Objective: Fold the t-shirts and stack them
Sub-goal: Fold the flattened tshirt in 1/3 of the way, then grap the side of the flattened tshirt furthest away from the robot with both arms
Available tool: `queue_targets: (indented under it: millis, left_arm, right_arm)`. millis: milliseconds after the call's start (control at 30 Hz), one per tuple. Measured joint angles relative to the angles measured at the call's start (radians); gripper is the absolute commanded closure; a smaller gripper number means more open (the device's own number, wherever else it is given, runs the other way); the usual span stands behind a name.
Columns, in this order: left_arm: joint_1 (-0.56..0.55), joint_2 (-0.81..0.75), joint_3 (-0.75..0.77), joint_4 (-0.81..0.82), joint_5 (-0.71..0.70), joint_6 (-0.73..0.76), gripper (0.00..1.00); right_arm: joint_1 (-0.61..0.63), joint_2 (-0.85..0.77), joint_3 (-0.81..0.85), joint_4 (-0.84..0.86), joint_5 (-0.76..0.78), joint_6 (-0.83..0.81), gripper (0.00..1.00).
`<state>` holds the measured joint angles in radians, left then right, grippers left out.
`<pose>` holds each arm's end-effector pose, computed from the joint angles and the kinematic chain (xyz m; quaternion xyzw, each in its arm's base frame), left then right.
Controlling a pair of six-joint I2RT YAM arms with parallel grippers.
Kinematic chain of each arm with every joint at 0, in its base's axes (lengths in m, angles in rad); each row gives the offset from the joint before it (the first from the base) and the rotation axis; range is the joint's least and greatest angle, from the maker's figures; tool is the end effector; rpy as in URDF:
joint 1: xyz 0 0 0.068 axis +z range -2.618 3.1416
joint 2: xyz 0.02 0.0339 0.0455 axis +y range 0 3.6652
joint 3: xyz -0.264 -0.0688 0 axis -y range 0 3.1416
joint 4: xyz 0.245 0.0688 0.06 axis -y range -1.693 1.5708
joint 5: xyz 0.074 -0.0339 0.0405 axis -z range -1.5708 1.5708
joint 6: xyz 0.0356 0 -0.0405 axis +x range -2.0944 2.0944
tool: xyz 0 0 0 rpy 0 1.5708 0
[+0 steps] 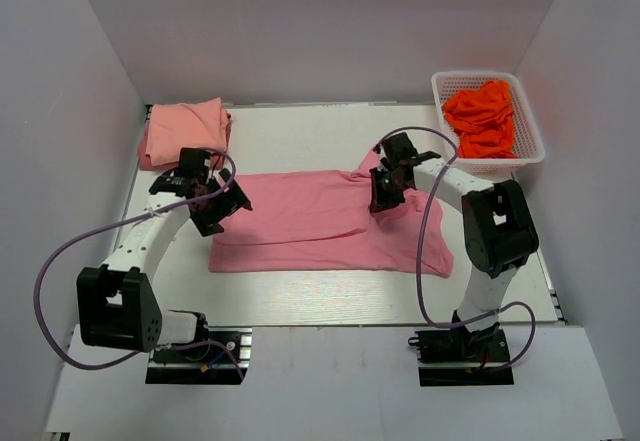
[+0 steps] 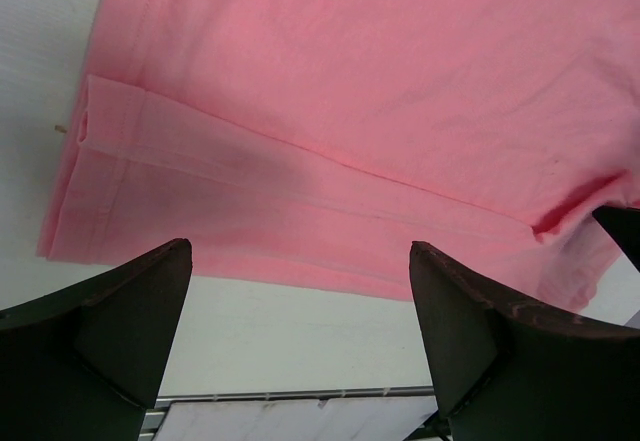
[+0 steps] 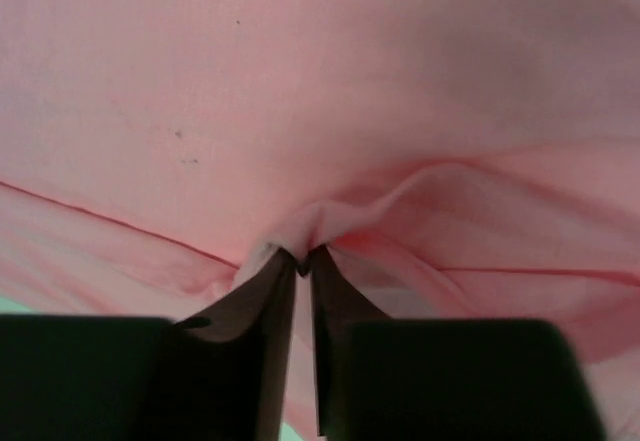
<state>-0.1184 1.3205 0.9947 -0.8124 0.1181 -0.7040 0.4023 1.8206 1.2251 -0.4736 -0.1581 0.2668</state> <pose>0.2495 -0.0339 0.2484 -0.2693 0.9372 -0.1385 0.1733 0.3422 0.1517 0.1858 -0.0849 0.9621 0.1535 0.2086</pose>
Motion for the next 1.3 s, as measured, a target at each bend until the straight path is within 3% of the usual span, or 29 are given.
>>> queue_targets:
  millis: [133,200,300,367,433,667,900,1133,1233,1300]
  left_arm:
    - [0.000,0.010,0.000,0.021,0.003,0.000,0.00]
    - [0.000,0.016,0.000,0.031,0.006,0.000,0.00]
    - [0.000,0.024,0.000,0.038,0.013,0.001,0.00]
    - [0.000,0.037,0.006,0.041,0.015,0.002,0.00]
    - [0.000,0.067,0.034,0.037,0.015,0.008,0.00]
    - [0.000,0.249,0.229,0.072,-0.061,0.028,0.00]
    - [0.005,0.531,0.458,0.040,-0.275,0.035,0.03]
    - [0.023,0.748,0.644,0.017,-0.393,0.047,0.16]
    - [0.031,0.824,0.723,0.015,-0.410,0.050,0.28]
    - [0.036,0.856,0.744,0.014,-0.414,0.047,0.42]
  right_arm:
    - [0.020,0.027,0.022,-0.023,0.023,-0.014,0.72]
    - [0.028,0.027,0.028,-0.034,0.038,-0.017,0.58]
    - [0.033,0.027,0.052,-0.050,0.055,-0.016,0.47]
    - [0.032,0.027,0.074,-0.051,0.064,-0.014,0.25]
    - [0.030,0.027,0.101,-0.056,0.072,-0.010,0.10]
    - [0.013,0.047,0.304,-0.090,0.148,0.050,0.10]
    - [-0.048,0.164,0.504,-0.106,0.219,0.089,0.10]
    - [-0.096,0.292,0.626,-0.098,0.240,0.083,0.10]
    - [-0.107,0.350,0.690,-0.084,0.240,0.079,0.10]
    - [-0.113,0.397,0.742,-0.074,0.238,0.078,0.10]
